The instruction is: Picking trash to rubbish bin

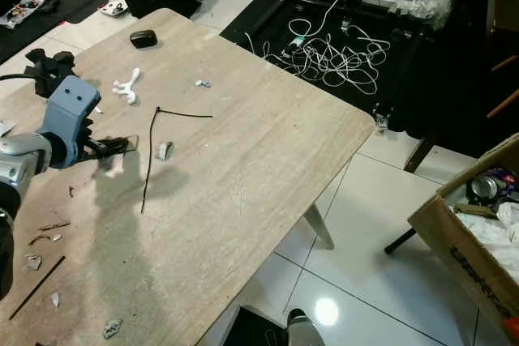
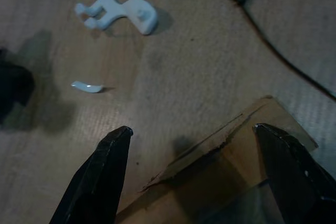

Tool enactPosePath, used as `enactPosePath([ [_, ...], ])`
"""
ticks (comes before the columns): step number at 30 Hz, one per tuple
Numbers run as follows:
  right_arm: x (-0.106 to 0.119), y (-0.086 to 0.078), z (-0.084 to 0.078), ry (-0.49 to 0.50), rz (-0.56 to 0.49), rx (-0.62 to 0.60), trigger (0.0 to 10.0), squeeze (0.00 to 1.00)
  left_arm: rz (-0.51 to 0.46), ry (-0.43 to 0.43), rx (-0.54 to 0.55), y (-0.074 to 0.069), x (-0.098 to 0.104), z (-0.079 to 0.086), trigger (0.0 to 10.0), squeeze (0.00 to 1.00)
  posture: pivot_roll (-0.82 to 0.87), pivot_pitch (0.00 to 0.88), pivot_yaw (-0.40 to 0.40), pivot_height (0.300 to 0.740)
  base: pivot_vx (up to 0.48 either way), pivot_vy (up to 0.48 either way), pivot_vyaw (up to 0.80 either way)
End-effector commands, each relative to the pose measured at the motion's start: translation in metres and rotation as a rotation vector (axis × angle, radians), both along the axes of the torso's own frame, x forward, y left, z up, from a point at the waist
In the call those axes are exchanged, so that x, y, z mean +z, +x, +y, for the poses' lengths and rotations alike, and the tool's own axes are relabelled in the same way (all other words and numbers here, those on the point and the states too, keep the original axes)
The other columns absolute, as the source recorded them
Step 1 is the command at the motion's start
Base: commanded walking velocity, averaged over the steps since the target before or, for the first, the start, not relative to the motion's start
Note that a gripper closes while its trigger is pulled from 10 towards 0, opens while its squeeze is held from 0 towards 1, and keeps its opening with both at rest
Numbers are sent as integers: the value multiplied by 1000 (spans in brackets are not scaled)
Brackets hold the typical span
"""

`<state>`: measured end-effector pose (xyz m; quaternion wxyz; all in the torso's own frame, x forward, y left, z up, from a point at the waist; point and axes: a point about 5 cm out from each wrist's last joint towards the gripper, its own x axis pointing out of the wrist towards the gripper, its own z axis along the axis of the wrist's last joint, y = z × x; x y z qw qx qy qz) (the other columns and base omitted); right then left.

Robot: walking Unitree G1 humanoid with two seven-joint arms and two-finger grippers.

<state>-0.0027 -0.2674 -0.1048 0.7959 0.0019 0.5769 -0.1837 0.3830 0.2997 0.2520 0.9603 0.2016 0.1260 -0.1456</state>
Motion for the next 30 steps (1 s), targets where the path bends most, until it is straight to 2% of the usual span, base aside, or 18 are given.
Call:
enactPosePath([
  [1,-1,-24,5,18,65,-18,10000,0,86,-2,31,-12,-10,20,10000,0,-414,455,138,740,0,0,0],
  [3,-1,-25,6,18,68,-19,10000,0,107,-39,-5,-14,-10,19,10000,0,-414,454,140,740,0,0,0],
  [9,-2,-25,6,17,73,-16,10000,0,181,-52,-88,-17,-13,16,10000,0,-414,446,142,740,0,0,0],
  [14,-2,-24,6,16,74,-14,10000,0,214,-56,-111,-20,-13,18,10000,0,-412,440,143,740,0,0,0],
  [15,-2,-22,7,16,73,-12,10000,0,265,-77,-158,-23,-14,18,10000,0,-408,432,145,740,0,0,0],
  [16,-2,-22,7,16,73,-12,10000,0,265,-77,-158,-23,-14,18,10000,0,-408,432,145,740,0,0,0],
  [19,-3,-19,7,17,71,-11,10000,0,341,-97,-248,-29,-16,16,10000,0,-400,422,148,740,0,0,0],
  [20,-3,-19,7,17,71,-11,10000,0,341,-97,-248,-29,-16,16,10000,0,-400,422,148,740,0,0,0],
  [21,-3,-17,7,18,68,-10,10000,0,374,-111,-319,-31,-17,14,10000,0,-396,419,151,740,0,0,0],
  [24,-3,-15,8,19,67,-10,10000,0,376,-125,-351,-32,-16,11,10000,0,-392,415,152,740,0,0,0],
  [26,-4,-11,9,23,62,-7,10000,0,420,-142,-466,-35,-20,5,10000,0,-380,411,151,740,0,0,0],
  [30,-5,-4,11,27,55,1,10000,0,488,-144,-622,-39,-23,-5,10000,0,-365,402,150,740,0,0,0],
])
